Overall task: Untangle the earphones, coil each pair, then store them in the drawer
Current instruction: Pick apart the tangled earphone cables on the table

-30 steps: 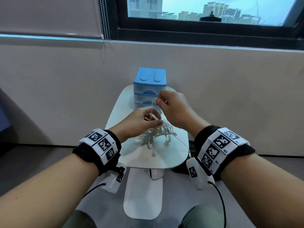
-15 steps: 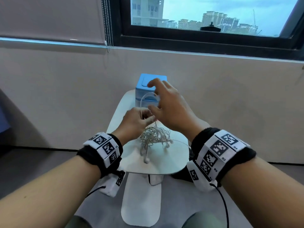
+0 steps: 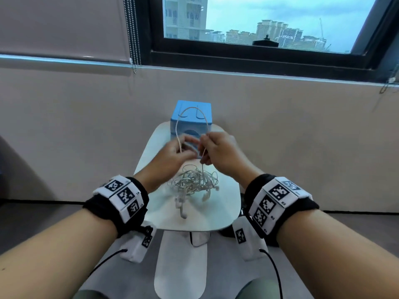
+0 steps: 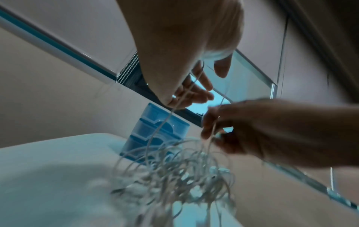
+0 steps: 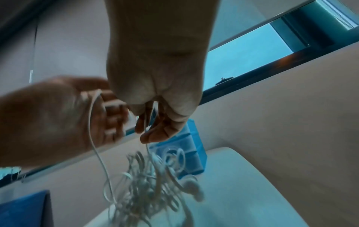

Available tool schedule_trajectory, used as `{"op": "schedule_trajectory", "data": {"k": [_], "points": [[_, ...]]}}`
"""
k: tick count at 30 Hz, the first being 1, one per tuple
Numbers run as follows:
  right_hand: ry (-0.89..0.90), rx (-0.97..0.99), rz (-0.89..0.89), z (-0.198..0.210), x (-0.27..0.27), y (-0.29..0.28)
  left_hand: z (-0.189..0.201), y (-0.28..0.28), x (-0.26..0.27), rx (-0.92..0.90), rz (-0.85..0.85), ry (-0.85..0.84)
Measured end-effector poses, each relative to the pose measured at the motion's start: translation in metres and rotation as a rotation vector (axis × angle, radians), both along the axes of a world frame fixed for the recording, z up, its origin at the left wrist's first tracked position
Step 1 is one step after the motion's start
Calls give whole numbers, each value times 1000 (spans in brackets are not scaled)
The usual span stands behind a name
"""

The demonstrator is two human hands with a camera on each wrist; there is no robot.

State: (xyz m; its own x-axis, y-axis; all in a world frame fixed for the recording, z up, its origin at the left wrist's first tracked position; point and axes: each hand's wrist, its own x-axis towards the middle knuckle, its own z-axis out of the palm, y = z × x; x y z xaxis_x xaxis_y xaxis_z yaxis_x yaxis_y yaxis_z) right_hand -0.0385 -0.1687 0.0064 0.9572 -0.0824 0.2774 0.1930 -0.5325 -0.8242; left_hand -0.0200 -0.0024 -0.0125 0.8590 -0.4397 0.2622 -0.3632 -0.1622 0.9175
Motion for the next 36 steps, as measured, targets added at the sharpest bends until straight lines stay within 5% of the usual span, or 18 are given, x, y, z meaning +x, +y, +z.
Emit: {"op": "schedule_trajectory", "data": {"k": [4,8,12,16,20,27,32,36], "points": [[-141,173,-30,36,-2,8,-35,7,3,544,-47,-228],[-386,95,-102,72,-12,10,-45,4,5,701,19,-279],[-544,66,-267,94,-20,-4,-45,9,6,701,-24,-272],[-450,-28,-403,91,-28,-34,-31,16,5,594,-11,-250],[-137,-197,-365,61,-35,-56,-7,23,6,549,90,-241],[502,-642,-179,11,-48,-54,18,21,-6,443,-13,-198],[186,-509,112,6,-47,-22,27,12,-18,434,-106,-237],[128,-438,112,9,-40,-2,32,7,-18,388,-142,-208]]}}
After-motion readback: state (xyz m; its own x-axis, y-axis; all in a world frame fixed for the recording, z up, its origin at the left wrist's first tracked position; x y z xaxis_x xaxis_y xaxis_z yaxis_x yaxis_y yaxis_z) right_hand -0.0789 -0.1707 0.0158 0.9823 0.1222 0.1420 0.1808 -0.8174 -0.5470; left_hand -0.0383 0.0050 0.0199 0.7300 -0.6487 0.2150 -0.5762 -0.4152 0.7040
